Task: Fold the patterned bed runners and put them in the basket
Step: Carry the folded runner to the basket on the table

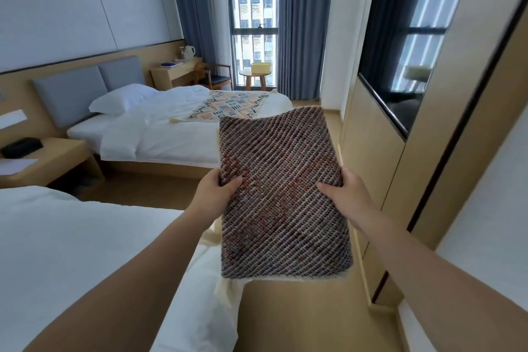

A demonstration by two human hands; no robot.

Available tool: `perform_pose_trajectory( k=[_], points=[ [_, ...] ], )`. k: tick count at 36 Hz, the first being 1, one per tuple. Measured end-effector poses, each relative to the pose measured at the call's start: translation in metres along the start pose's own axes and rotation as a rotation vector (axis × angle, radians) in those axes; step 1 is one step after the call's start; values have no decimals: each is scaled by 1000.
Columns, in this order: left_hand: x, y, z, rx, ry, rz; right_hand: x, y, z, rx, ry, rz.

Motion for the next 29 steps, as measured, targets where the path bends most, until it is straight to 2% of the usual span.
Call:
perform_pose_trajectory(
  k=[15, 23, 29],
  points=[
    [-144, -22, 42, 38, -111, -17, -113, 4, -28, 73, 158, -54],
    [-224, -23, 32, -21, -164, -17, -170, 17, -13, 99, 245, -73],
    [-284, -16, 11, -107, -137, -39, -218, 40, 11, 100, 282, -92]
  ],
)
Point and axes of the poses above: each hand's wrist, its own x-axis away from the middle knuckle, its own z-axis out of the back of the hand, y = z × x, the point moved 10 cm from there along -x, towards the middle knuckle, and after that the axes turned 12 degrees about -y, right-handed, at the moved point
